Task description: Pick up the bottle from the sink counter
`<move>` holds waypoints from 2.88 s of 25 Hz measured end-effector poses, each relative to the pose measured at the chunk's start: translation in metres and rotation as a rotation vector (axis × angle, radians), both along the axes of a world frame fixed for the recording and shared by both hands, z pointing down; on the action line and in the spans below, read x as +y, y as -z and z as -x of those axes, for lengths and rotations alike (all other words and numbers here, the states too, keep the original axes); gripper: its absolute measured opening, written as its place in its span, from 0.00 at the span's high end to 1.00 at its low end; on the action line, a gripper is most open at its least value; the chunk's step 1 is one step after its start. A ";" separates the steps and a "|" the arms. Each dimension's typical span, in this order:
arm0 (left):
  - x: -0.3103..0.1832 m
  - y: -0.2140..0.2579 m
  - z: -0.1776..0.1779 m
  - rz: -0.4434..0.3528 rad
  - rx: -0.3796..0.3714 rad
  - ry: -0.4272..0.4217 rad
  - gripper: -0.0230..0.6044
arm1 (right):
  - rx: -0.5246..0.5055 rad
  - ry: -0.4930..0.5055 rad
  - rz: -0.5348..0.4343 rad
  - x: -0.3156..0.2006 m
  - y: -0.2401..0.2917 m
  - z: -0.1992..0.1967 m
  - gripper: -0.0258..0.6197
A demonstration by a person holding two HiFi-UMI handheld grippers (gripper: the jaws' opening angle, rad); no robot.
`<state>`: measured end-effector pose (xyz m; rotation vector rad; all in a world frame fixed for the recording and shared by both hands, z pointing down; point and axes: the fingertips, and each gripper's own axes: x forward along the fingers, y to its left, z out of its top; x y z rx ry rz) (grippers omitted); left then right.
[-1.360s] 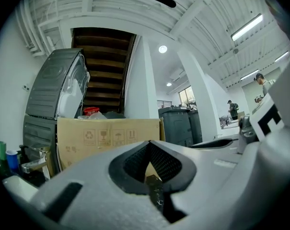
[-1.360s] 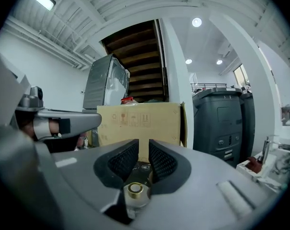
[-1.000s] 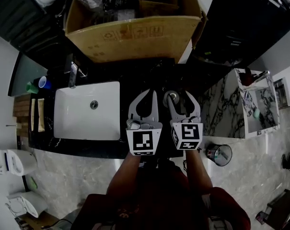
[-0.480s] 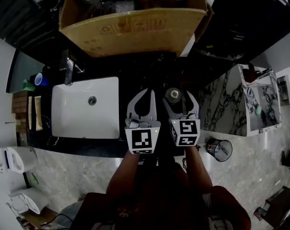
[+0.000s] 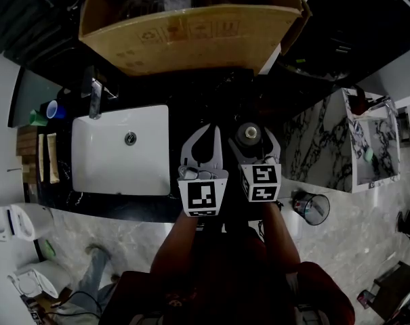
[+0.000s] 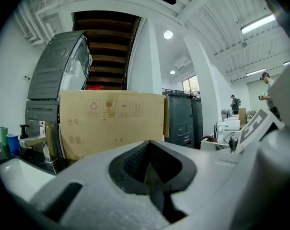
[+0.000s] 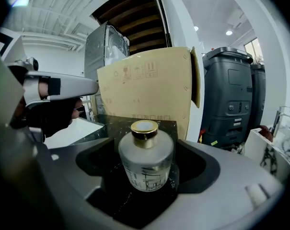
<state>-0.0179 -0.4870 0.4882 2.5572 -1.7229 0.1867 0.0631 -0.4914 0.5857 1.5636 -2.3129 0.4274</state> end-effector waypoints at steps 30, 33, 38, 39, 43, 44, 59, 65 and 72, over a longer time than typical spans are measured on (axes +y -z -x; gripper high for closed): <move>-0.010 -0.014 0.003 0.030 -0.017 -0.017 0.96 | 0.045 -0.009 0.029 -0.009 -0.018 0.001 0.44; -0.009 -0.015 0.003 0.032 -0.022 -0.016 0.96 | 0.045 -0.008 0.029 -0.009 -0.018 0.000 0.44; -0.008 -0.016 0.002 0.036 -0.024 -0.019 0.96 | 0.048 -0.006 0.034 -0.010 -0.018 0.000 0.44; -0.008 -0.016 0.001 0.036 -0.024 -0.019 0.96 | 0.048 -0.005 0.033 -0.009 -0.018 0.000 0.44; -0.006 -0.016 0.001 0.035 -0.024 -0.018 0.96 | 0.046 -0.005 0.032 -0.009 -0.018 0.000 0.44; -0.006 -0.016 0.001 0.035 -0.025 -0.018 0.96 | 0.046 -0.005 0.034 -0.009 -0.018 0.000 0.44; 0.000 -0.009 -0.004 0.022 -0.030 -0.016 0.96 | 0.030 -0.003 0.016 0.000 -0.013 -0.003 0.44; 0.006 -0.002 -0.007 0.009 -0.032 -0.012 0.96 | 0.028 0.005 -0.002 0.004 -0.003 -0.004 0.44; 0.016 0.010 -0.009 -0.019 -0.036 -0.004 0.96 | 0.015 0.013 -0.048 0.010 0.020 -0.006 0.44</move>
